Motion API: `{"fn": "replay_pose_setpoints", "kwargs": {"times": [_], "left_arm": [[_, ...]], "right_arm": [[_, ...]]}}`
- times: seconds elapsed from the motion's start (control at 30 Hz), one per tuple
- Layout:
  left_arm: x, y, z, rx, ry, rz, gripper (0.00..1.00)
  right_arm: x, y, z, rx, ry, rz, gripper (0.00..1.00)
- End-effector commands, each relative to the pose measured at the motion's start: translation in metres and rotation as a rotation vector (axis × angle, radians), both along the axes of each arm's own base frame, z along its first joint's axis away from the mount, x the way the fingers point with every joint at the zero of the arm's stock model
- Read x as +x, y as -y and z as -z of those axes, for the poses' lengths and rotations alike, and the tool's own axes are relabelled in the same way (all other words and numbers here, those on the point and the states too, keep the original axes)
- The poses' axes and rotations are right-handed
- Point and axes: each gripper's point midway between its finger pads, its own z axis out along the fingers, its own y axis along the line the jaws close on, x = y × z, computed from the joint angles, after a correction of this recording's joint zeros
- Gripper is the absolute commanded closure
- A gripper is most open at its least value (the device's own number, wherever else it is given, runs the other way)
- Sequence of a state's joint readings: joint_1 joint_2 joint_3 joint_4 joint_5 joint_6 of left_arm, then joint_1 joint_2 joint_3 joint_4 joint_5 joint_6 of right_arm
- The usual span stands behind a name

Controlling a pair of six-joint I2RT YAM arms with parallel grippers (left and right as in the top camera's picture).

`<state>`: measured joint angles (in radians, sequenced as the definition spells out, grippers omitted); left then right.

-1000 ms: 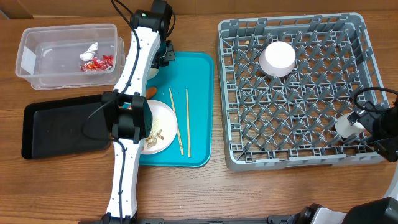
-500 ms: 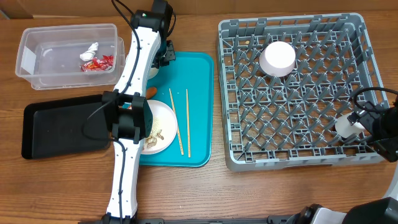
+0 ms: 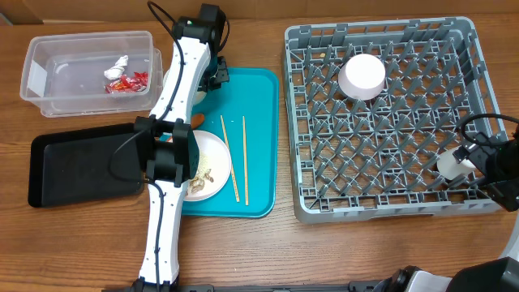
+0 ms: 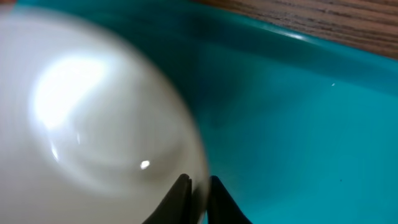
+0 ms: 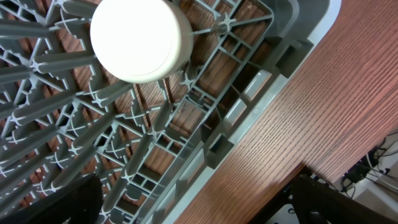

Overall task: Sort waste into correct bins and load items into the dishwasher
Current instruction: 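Grasp the second white bowl on the teal tray with the left gripper, then carry the white bowl over the rack beside the first bowl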

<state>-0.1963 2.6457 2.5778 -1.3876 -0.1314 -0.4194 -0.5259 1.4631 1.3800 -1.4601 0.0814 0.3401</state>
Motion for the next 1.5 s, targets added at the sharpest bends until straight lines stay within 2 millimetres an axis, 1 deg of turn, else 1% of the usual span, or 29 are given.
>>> {"fn": "replay_pose_setpoints", "kwargs": {"times": [0.0, 0.07, 0.13, 0.2, 0.3, 0.33, 0.4, 0.5, 0.6, 0.73, 0.8, 0.87, 0.93, 1.0, 1.2, 1.3, 1.37, 1.47], "left_arm": [[-0.002, 0.001, 0.009, 0.017, -0.018, 0.034, 0.96], [0.001, 0.001, 0.005, 0.018, -0.005, 0.060, 0.96], [0.007, 0.002, -0.004, 0.016, 0.021, 0.080, 0.96], [0.014, 0.004, -0.018, 0.009, 0.064, 0.083, 0.96], [0.026, 0.010, -0.047, -0.013, 0.146, 0.087, 0.96], [0.029, 0.014, -0.058, -0.029, 0.177, 0.093, 0.96], [0.035, 0.030, -0.083, -0.088, 0.241, 0.126, 0.96], [0.037, 0.066, -0.124, -0.240, 0.331, 0.206, 0.96], [0.029, 0.116, -0.167, -0.457, 0.408, 0.316, 0.96], [0.010, 0.182, -0.211, -0.736, 0.463, 0.495, 0.96], [-0.004, 0.213, -0.230, -0.875, 0.472, 0.595, 0.96], [-0.019, 0.240, -0.245, -0.993, 0.462, 0.659, 0.96], [-0.029, 0.260, -0.254, -1.069, 0.442, 0.675, 0.96], [-0.034, 0.276, -0.258, -1.115, 0.424, 0.666, 0.96], [-0.048, 0.311, -0.270, -1.175, 0.427, 0.689, 0.96], [-0.052, 0.322, -0.271, -1.185, 0.433, 0.708, 0.96], [-0.051, 0.324, -0.269, -1.192, 0.421, 0.688, 0.96], [-0.044, 0.327, -0.255, -1.202, 0.367, 0.605, 0.96]], "right_arm": [[0.003, 0.001, -0.011, -0.017, 0.040, 0.002, 0.00], [0.003, 0.001, -0.011, -0.017, 0.041, 0.002, 0.00], [0.003, 0.001, -0.011, -0.017, 0.040, 0.002, 0.00], [0.003, 0.001, -0.011, -0.017, 0.041, 0.002, 0.00], [0.003, 0.001, -0.011, -0.017, 0.041, 0.002, 0.00], [0.003, 0.001, -0.011, -0.017, 0.041, 0.002, 0.00], [0.003, 0.001, -0.011, -0.017, 0.040, 0.002, 0.00], [0.003, 0.001, -0.011, -0.017, 0.040, 0.002, 0.00], [0.003, 0.001, -0.011, -0.017, 0.040, 0.002, 0.00], [0.003, 0.001, -0.011, -0.017, 0.040, 0.002, 0.00], [0.003, 0.001, -0.011, -0.017, 0.040, 0.002, 0.00], [0.003, 0.001, -0.011, -0.017, 0.040, 0.002, 0.00], [0.003, 0.001, -0.011, -0.017, 0.041, 0.002, 0.00], [0.003, 0.001, -0.011, -0.018, 0.041, 0.002, 0.00], [0.003, 0.001, -0.011, -0.017, 0.040, 0.002, 0.00], [0.003, 0.001, -0.011, -0.017, 0.040, 0.002, 0.00], [0.003, 0.001, -0.011, -0.017, 0.040, 0.002, 0.00], [0.003, 0.001, -0.011, -0.017, 0.040, 0.002, 0.00]]}}
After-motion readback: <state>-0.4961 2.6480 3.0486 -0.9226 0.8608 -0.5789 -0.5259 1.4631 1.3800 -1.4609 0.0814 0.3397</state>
